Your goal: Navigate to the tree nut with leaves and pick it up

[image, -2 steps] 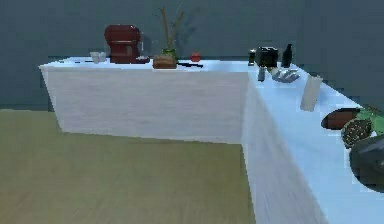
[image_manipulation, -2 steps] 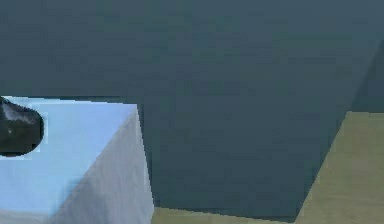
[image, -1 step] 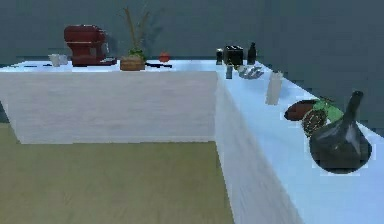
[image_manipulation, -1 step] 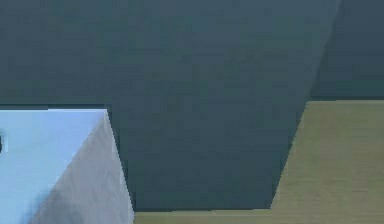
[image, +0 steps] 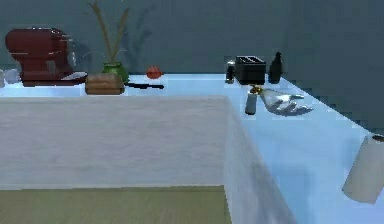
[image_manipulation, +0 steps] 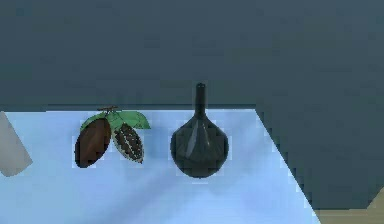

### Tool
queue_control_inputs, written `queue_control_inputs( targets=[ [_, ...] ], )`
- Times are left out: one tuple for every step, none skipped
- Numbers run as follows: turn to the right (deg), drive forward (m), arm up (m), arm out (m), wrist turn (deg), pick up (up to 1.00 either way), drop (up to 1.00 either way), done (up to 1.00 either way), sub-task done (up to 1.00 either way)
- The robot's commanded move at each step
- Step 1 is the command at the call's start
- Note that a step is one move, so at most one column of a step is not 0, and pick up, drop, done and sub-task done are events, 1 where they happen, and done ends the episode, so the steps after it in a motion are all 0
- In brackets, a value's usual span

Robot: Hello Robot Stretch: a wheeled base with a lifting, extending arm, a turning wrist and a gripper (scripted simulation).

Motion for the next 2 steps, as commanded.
queue_control_inputs(
  targets=[
    [-18.0,0.00,0.00,0.00,0.0,0.00,0.00,0.00,0.00],
    [0.0,0.00,0.50,0.00,0.0,0.00,0.00,0.00,0.00]
  ],
)
